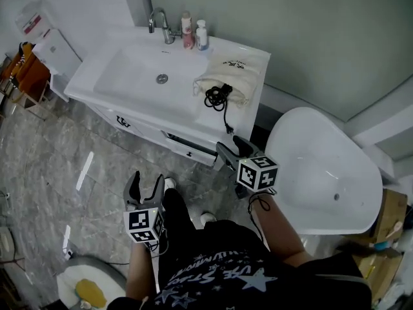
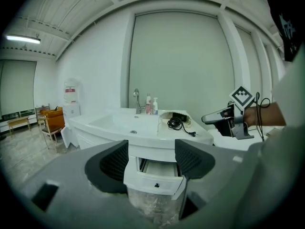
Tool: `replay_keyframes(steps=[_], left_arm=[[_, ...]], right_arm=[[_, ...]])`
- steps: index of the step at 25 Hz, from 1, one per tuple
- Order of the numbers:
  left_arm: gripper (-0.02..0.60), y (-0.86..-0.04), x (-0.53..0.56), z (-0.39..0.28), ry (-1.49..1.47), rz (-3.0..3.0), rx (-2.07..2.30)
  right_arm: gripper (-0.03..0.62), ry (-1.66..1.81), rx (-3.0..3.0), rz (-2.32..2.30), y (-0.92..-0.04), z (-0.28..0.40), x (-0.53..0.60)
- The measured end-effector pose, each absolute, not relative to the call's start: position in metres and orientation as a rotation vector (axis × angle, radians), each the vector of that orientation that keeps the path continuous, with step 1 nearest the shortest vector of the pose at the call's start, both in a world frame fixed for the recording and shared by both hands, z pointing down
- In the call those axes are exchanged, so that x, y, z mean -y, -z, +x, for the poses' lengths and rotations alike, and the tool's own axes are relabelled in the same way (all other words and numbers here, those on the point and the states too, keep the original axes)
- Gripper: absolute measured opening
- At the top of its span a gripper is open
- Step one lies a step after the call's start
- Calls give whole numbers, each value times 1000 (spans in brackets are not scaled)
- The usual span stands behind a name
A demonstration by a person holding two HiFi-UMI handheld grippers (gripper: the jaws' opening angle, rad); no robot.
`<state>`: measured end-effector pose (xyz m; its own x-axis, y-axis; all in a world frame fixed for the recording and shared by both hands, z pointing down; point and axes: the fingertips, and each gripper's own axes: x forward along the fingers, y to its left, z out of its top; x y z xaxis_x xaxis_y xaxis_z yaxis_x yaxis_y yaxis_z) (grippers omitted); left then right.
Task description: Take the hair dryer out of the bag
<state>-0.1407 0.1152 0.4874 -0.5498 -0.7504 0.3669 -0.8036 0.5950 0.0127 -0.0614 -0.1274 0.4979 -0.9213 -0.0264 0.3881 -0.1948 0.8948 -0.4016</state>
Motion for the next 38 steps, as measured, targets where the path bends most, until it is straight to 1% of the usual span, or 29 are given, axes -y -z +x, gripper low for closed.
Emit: replay_keyframes(steps=[4, 9, 13, 17, 24, 34, 36, 38], left_arm=[[308, -489, -83, -176, -240, 1356, 2455], [308, -493, -15, -215, -267, 1596, 2328], [308, -494, 36, -254, -277, 1723, 2240], [308, -494, 89, -277, -328, 1877, 2103], [307, -491, 163, -290, -409, 2137, 1927], [290, -519, 235, -290, -564, 2344, 1719], [275, -523, 242, -289, -588, 2363, 1685], [235, -530, 246, -289, -615, 2369, 1662]], right_arm=[[260, -649, 2682, 256, -497, -71, 149], [261, -656, 2670, 455, -493, -79, 185], [260, -660, 2649, 547, -495, -104, 207], [248, -751, 2598, 674, -497, -118, 226], [244, -812, 2535, 828, -498, -135, 244], [239, -892, 2427, 917, -518, -158, 252], [239, -904, 2410, 928, -520, -162, 255], [239, -921, 2395, 937, -522, -167, 258]])
